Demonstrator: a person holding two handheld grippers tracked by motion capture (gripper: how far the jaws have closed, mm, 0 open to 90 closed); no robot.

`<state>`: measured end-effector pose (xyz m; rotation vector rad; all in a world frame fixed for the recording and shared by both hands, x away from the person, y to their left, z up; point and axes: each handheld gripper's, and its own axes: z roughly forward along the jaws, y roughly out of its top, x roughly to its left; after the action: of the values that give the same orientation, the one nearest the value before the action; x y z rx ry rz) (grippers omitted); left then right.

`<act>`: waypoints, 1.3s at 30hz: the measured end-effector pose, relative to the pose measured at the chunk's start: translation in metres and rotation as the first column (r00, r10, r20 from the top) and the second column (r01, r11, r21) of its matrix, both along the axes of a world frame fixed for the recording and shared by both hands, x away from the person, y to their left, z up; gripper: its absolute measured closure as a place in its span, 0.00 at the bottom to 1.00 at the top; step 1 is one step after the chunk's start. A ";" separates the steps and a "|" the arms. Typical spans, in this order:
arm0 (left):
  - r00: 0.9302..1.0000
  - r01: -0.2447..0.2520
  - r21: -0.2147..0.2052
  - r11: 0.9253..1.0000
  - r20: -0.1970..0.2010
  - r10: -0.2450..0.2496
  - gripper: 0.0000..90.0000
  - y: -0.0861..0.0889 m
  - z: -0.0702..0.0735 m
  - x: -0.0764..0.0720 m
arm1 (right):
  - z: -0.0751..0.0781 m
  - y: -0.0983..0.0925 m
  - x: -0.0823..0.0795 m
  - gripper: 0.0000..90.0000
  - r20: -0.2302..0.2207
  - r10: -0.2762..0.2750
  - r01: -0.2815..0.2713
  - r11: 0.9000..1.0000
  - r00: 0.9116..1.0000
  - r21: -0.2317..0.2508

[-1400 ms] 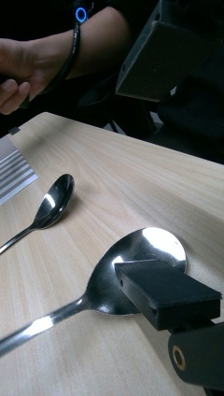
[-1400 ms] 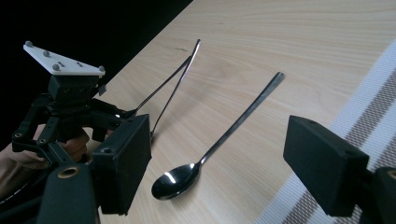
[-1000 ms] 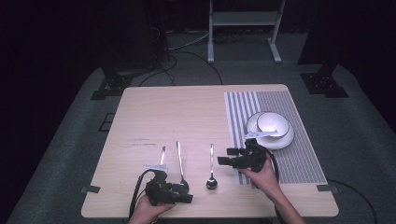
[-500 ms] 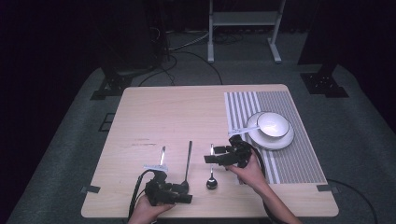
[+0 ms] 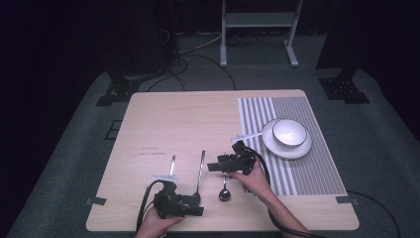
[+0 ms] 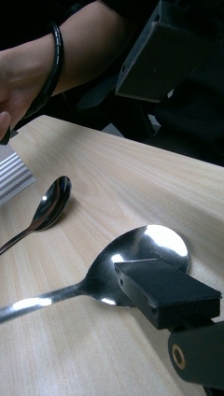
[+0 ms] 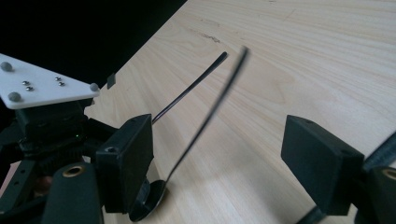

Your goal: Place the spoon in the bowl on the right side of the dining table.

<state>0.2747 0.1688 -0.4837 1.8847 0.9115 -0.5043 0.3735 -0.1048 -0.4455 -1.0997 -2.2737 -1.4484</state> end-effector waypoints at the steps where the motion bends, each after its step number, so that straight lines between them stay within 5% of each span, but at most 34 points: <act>1: 1.000 0.001 0.001 1.000 0.000 -0.001 0.13 0.000 0.000 0.000 | 0.000 0.002 0.001 0.29 -0.006 0.000 0.000 1.000 1.000 0.001; 7: 1.000 -0.003 0.001 1.000 -0.002 0.003 0.13 0.001 0.000 0.000 | -0.004 0.011 0.009 0.39 -0.028 -0.009 0.009 1.000 1.000 0.004; 12: 1.000 -0.003 0.001 1.000 -0.002 0.003 0.13 0.001 0.000 0.000 | -0.008 0.013 0.009 0.73 -0.040 -0.019 0.018 0.999 0.999 -0.035; 15: 1.000 -0.001 0.002 1.000 -0.001 0.001 0.13 0.001 0.000 0.000 | -0.010 0.011 0.010 0.83 -0.057 -0.025 0.024 0.999 0.998 -0.026; 24: 1.000 0.000 0.004 1.000 0.006 0.000 0.13 0.001 0.000 0.000 | -0.010 0.007 0.011 0.92 -0.118 -0.010 0.014 0.999 0.993 0.037; 32: 0.999 -0.003 0.007 1.000 0.042 0.002 0.11 0.001 0.004 0.000 | -0.003 0.005 0.015 0.98 -0.183 0.041 -0.014 0.989 0.982 0.146; 39: 0.998 -0.011 -0.015 1.000 0.062 0.012 0.11 0.004 0.007 -0.001 | 0.004 0.005 0.017 0.98 -0.193 0.046 -0.016 0.988 0.980 0.151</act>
<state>0.2736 0.1725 -0.4767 1.8708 0.8760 -0.4419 0.3900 -0.0994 -0.4418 -1.1038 -2.0057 -1.4043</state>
